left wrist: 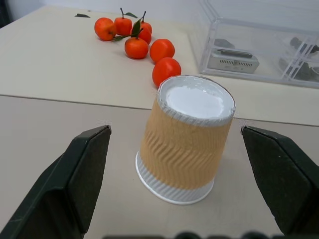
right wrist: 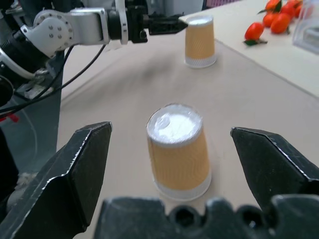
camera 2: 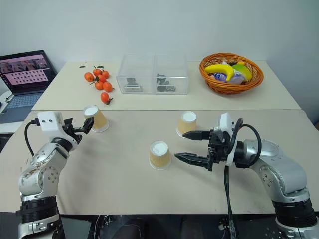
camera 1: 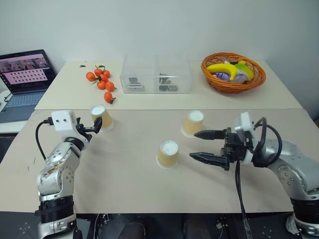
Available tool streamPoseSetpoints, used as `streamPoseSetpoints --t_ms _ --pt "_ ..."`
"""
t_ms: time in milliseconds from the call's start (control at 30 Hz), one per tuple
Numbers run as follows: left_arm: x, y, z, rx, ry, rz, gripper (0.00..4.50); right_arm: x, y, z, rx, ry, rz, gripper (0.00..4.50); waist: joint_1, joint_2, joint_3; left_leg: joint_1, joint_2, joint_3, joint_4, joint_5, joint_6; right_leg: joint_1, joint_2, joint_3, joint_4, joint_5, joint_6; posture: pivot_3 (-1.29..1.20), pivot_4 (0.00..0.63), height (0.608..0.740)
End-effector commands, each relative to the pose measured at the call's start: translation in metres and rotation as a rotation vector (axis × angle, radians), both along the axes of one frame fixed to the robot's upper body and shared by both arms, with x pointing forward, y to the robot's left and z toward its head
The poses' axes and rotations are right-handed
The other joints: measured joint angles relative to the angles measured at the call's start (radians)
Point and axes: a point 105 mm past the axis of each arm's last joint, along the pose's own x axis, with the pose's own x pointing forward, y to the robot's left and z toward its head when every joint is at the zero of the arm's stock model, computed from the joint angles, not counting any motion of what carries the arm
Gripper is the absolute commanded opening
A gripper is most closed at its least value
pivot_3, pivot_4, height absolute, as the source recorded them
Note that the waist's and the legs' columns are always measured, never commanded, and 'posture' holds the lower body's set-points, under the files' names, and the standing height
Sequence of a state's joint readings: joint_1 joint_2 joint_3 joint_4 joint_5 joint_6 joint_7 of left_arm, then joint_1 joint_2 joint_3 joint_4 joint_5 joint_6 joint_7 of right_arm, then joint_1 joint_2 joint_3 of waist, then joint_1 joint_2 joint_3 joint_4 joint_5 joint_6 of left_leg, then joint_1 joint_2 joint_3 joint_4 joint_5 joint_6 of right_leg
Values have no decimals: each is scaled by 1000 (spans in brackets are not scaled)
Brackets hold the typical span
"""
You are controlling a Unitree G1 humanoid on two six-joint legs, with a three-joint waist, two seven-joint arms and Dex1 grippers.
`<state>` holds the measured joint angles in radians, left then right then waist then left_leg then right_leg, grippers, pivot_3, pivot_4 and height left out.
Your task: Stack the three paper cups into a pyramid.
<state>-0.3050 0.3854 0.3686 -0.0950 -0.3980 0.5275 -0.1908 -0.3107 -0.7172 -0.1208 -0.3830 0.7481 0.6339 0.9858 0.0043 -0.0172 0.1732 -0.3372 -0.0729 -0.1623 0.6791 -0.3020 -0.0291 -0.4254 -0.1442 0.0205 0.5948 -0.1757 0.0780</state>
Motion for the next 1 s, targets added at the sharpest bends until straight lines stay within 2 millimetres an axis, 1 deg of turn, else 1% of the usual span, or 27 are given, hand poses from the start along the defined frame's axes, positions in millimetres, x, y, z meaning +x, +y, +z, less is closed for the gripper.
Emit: streamPoseSetpoints --t_ms 33,167,267,433,600,1000 --pt "3 8 9 32 -44 10 4468 0 -4 24 70 -87 -38 4500 2 0 0 0 0 0 0 0 0 0 0 0 0 0 0 0 150 728" --pt "6 10 6 46 -38 0 4468 2 -4 24 88 -94 -74 4500 4 0 0 0 0 0 0 0 0 0 0 0 0 0 0 0 150 728" --pt "13 8 4 63 -33 -17 4468 5 -2 26 115 -101 -92 4500 4 0 0 0 0 0 0 0 0 0 0 0 0 0 0 0 150 728" --pt "27 -5 5 103 -28 -84 4468 4 1 26 119 -104 -88 4500 4 0 0 0 0 0 0 0 0 0 0 0 0 1 0 0 150 728" --pt "35 -17 9 133 -44 -143 4468 4 1 27 115 -105 -87 4500 -1 0 0 0 0 0 0 0 0 0 0 0 0 1 0 0 150 728" --pt "56 -20 11 113 -52 -133 4468 2 -1 25 106 -99 -97 4500 -5 0 0 0 0 0 0 0 0 0 0 0 0 1 0 0 150 728"
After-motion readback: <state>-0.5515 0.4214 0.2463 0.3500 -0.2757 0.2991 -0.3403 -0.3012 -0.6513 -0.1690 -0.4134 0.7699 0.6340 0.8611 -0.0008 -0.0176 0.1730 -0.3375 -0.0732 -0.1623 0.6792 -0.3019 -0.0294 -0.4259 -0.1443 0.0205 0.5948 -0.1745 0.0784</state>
